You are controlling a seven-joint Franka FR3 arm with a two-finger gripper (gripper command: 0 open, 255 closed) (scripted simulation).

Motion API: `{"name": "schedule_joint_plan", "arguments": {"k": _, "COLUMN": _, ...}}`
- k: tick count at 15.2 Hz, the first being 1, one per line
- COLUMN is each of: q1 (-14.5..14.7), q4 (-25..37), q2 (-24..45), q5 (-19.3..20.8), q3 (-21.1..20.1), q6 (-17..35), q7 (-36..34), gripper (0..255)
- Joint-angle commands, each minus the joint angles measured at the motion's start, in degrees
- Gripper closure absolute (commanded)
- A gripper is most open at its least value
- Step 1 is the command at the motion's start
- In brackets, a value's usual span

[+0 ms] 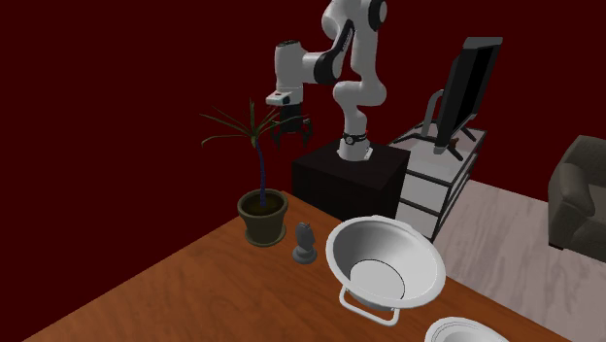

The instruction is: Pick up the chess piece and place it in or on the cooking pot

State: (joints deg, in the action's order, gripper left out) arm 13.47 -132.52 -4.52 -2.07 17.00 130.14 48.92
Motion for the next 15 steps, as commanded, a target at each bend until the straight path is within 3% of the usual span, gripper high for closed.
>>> {"name": "schedule_joint_plan", "arguments": {"k": 1, "q1": 0.86, "q4": 2.17, "q2": 4.6, "q5": -2.0, "q3": -0.15, "q6": 1.95, "q7": 4.87, "gripper": 0}}
{"name": "schedule_joint_plan", "arguments": {"k": 8, "q1": 1.2, "q4": 11.3, "q2": 19.72, "q5": -7.75, "q3": -3.42, "q6": 6.21, "q7": 19.87, "gripper": 0}}
{"name": "schedule_joint_plan", "arguments": {"k": 15, "q1": 0.47, "q4": 21.63, "q2": 33.3, "q5": -9.16, "q3": -8.53, "q6": 8.52, "q7": 31.01, "gripper": 0}}
